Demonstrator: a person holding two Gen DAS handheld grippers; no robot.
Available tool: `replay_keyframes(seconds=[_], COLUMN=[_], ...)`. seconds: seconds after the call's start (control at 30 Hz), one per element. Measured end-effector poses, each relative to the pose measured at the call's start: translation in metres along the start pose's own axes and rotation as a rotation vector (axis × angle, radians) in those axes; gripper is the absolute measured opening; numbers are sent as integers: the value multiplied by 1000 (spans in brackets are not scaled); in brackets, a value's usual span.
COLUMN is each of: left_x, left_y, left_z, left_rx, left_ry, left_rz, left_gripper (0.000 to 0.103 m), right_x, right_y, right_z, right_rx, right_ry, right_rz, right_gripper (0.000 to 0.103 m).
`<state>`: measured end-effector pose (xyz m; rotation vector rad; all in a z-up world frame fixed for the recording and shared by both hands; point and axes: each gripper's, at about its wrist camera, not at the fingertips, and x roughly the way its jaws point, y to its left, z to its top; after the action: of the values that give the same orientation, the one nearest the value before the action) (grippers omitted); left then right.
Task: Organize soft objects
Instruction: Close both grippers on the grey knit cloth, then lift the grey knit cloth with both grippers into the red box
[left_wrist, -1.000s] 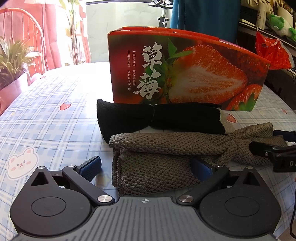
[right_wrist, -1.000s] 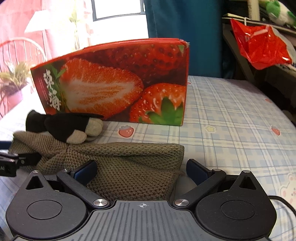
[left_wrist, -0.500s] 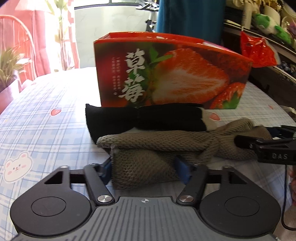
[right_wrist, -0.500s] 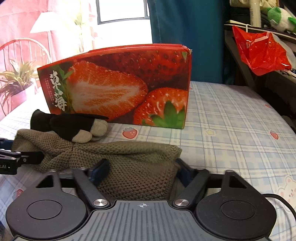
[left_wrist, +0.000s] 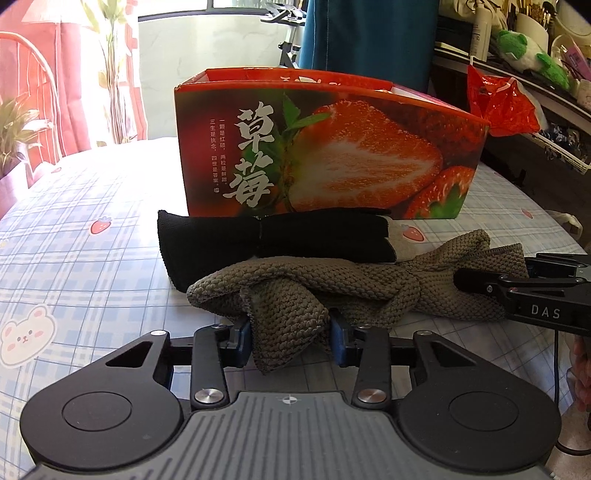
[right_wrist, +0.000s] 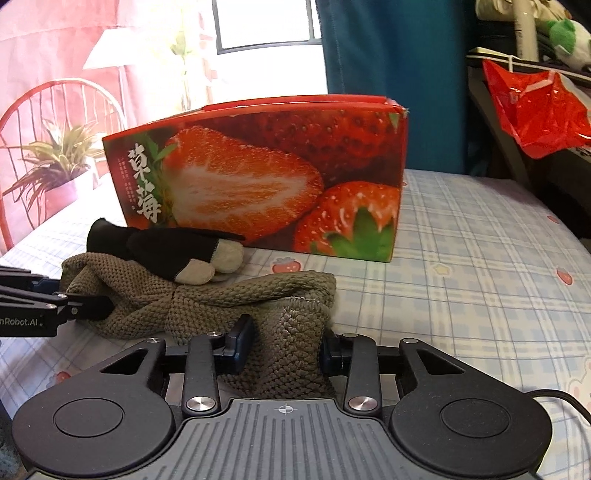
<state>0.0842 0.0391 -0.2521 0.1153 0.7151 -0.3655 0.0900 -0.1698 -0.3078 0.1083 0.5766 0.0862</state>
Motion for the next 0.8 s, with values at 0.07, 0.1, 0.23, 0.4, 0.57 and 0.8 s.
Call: replay_keyframes(seconds=[0.07, 0.1, 0.23, 0.4, 0.57, 0.8], left_x=[0, 0, -2, -4, -5, -15], left_y=[0, 0, 1, 3, 0, 1], left_z=[0, 0, -1, 0, 0, 3], left_rx=[-1, -2, -11, -31, -24, -27], left_ry=[0, 0, -3, -7, -11, -50], left_rz=[0, -1, -2, -15, -26, -34], left_gripper=[43, 43, 42, 26, 22, 21], right_x=[-1, -1, -5, -5, -6, -15], right_y=[-4, -6, -14, -14, -11, -12], right_z=[0, 0, 1, 0, 1, 7], right_rx=[22, 35, 81, 87, 81, 91], right_ry=[-4, -6, -15, 0, 0, -31], right_rz=[-6, -10, -12, 46, 65, 87], right_gripper=[35, 36, 32, 19, 17, 15])
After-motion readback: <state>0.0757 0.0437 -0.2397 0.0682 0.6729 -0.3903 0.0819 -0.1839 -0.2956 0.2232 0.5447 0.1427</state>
